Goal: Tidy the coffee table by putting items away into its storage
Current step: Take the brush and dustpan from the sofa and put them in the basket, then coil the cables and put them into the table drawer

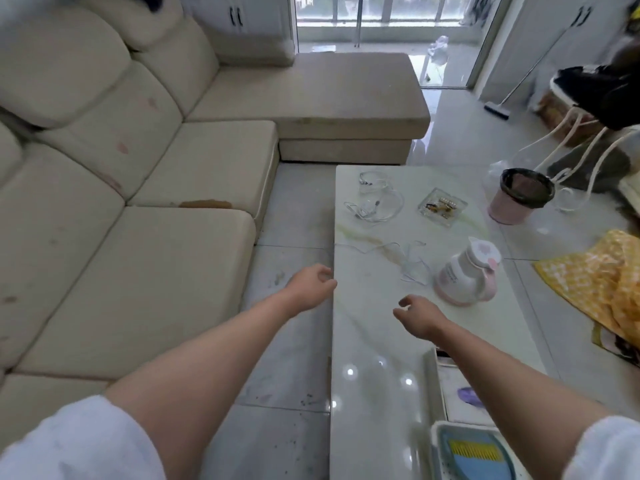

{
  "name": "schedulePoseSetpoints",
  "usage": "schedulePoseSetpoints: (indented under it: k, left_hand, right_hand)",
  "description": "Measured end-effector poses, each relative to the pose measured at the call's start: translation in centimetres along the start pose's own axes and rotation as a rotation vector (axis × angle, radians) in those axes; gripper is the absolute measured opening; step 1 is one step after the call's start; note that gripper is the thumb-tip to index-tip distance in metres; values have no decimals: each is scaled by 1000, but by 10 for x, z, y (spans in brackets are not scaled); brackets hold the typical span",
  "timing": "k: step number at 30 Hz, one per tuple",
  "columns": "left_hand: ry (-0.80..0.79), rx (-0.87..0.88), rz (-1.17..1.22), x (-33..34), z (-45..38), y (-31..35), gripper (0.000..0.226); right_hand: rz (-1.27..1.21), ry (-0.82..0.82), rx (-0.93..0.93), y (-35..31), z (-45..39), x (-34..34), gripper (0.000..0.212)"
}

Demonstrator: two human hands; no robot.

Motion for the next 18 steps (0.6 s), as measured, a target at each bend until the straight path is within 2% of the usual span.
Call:
schedulePoseSetpoints:
  k: [4,11,14,18]
  left_hand:
    - [-2,32,-36,-39,-41,5,44]
    - [-109,107,-133,-74,-156,44,48]
    - [-160,151,-174,-89,-208,72,48]
    - [-233,197,-216,-97,-249,93,46]
  right_hand:
    - [-37,30,-16,-46,-30,-17,47]
    - [-185,159,-16,-102,-110,-64,48]
    - [-204,205,34,-118,-147,-86,46]
    - [-234,172,120,-130,-178,-99,40]
Point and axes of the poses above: each hand's wrist, its own z-axis away from the middle knuckle, its own x-axis out of the palm, y = z × x, the point moved 9 cm from there along -z, towards the middle knuckle, and after that the axes turned 6 degrees about x, right-handed, at the moved point
